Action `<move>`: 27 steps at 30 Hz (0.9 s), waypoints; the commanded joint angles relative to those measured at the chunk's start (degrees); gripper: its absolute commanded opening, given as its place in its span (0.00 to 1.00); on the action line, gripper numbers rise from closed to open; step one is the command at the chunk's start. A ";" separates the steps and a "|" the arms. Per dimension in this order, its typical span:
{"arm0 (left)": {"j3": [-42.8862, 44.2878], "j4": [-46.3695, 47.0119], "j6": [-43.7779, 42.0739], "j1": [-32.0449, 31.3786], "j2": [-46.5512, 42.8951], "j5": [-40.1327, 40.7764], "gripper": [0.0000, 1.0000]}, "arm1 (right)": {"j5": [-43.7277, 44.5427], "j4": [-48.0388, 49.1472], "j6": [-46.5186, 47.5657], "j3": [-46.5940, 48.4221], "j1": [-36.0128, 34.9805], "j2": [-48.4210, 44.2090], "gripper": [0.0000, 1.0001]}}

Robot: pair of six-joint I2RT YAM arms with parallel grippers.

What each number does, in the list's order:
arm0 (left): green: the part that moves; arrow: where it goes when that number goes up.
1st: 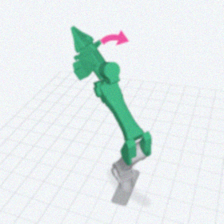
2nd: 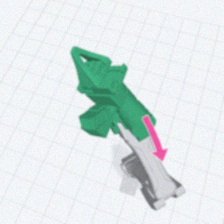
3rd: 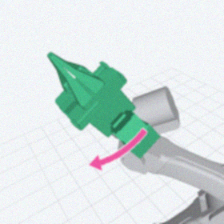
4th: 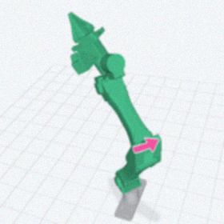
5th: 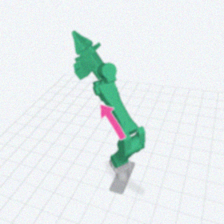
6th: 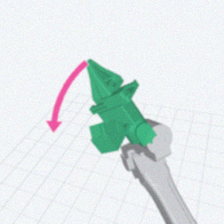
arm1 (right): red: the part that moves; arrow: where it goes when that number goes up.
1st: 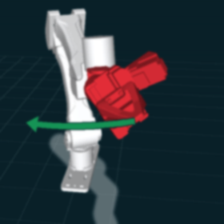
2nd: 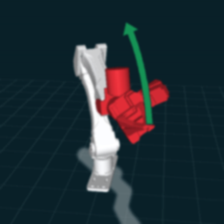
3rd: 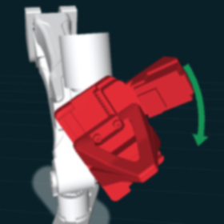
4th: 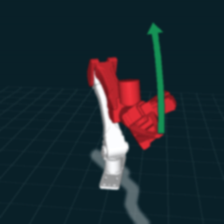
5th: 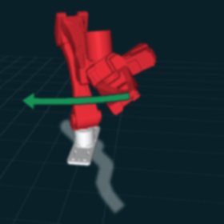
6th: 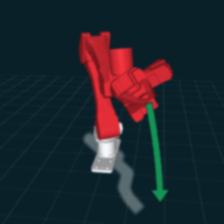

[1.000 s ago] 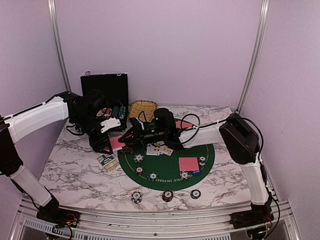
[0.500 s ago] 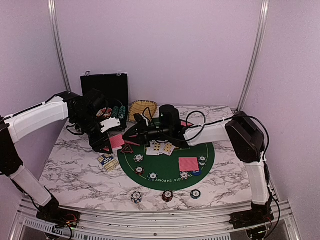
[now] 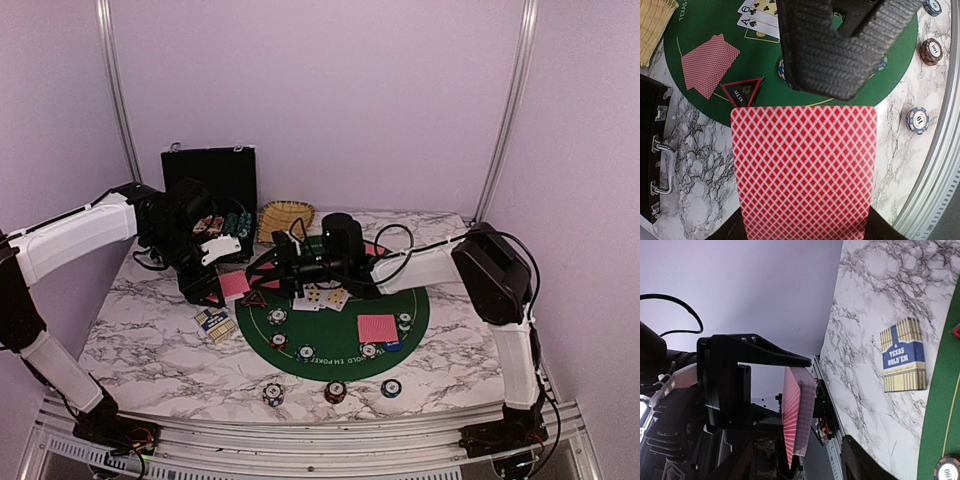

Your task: Distribute texas hold em gaming equipment

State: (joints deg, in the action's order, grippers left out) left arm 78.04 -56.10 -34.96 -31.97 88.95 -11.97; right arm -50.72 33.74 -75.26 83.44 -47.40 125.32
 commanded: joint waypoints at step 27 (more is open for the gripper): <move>1.54 -1.03 -0.11 0.24 -0.39 -1.61 0.00 | -0.51 -6.72 1.43 15.57 -4.23 10.42 0.70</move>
State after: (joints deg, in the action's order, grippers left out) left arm 78.08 -56.03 -34.94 -31.81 88.86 -12.19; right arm -50.57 25.91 -72.64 96.20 -51.51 134.37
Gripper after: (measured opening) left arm 0.651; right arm 0.738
